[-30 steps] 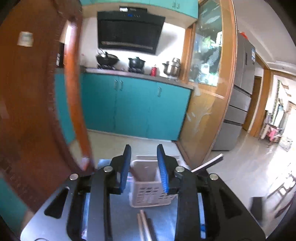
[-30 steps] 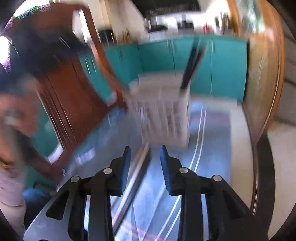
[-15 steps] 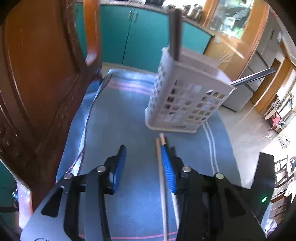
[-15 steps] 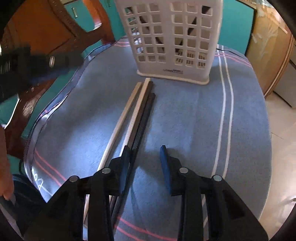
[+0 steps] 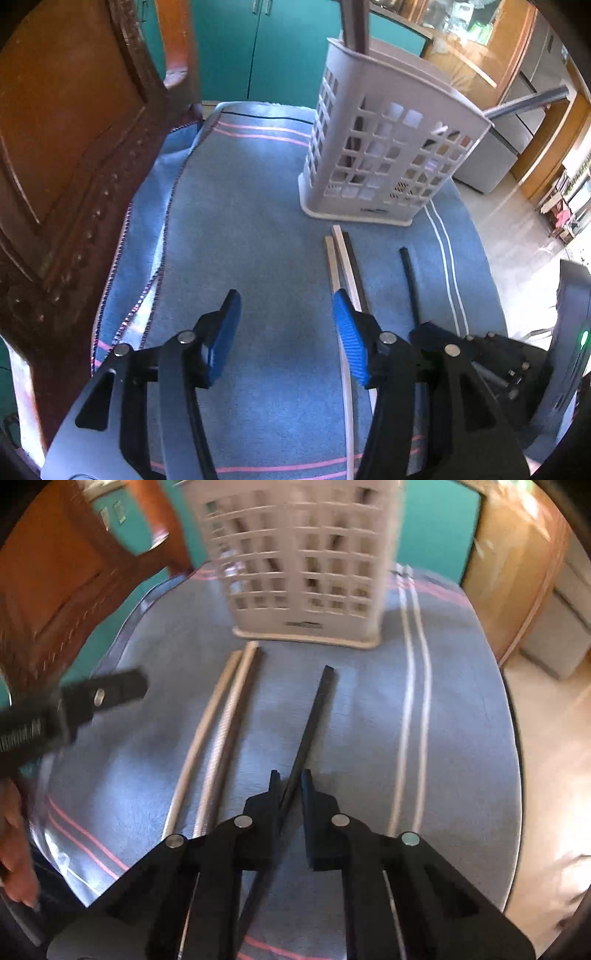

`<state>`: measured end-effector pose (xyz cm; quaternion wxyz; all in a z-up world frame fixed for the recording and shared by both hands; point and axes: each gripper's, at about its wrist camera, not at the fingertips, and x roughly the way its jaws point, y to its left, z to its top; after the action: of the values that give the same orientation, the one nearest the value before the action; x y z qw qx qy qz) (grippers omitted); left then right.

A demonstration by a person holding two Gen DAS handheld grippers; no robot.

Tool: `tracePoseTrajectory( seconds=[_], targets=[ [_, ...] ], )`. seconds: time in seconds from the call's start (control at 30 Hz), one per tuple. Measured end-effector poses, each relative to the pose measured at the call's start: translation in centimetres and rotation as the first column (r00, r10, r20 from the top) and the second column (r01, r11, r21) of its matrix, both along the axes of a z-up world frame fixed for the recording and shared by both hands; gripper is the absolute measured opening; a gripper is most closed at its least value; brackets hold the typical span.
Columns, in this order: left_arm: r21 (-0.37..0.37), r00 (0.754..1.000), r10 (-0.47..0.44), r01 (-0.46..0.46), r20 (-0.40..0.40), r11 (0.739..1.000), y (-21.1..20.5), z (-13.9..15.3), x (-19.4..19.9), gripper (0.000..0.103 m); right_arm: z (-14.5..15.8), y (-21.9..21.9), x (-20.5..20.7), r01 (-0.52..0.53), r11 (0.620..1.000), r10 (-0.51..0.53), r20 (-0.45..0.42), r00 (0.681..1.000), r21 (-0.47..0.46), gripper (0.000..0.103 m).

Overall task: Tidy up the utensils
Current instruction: 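Move both grippers back down to the remaining chopsticks on the cloth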

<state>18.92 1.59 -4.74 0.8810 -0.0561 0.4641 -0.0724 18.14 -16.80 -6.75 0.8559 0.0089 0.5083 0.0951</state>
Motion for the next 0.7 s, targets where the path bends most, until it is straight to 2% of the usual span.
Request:
tracePoseTrajectory(
  seconds=[0.07, 0.23, 0.3, 0.4, 0.7],
  targets=[
    [0.004, 1.000, -0.012, 0.012, -0.008, 1.000, -0.4, -0.2, 0.0, 0.054, 0.1, -1.3, 0.0, 0.040, 0.999, -0.040, -0.002, 0.999, 0.021, 0.007],
    [0.019, 0.999, -0.039, 0.040, -0.028, 0.999, -1.7, -0.8, 0.1, 0.057, 0.1, -3.4, 0.1, 0.100, 0.992, -0.098, -0.024, 0.995, 0.076, 0.006],
    [0.025, 0.998, -0.048, 0.049, -0.035, 0.998, -2.2, -1.0, 0.1, 0.059, 0.1, -3.7, 0.0, 0.104, 0.990, -0.101, -0.032, 0.994, 0.095, 0.007],
    [0.037, 0.997, -0.059, 0.061, -0.048, 0.997, -2.9, -1.5, 0.0, 0.061, 0.2, -3.5, -0.2, 0.094, 0.991, -0.091, -0.029, 0.995, 0.097, 0.014],
    [0.060, 0.993, -0.067, 0.073, -0.093, 0.996, -3.5, -2.9, -0.1, 0.061, 0.2, -3.3, -0.3, 0.086, 0.992, -0.083, -0.028, 0.996, 0.087, 0.017]
  ],
)
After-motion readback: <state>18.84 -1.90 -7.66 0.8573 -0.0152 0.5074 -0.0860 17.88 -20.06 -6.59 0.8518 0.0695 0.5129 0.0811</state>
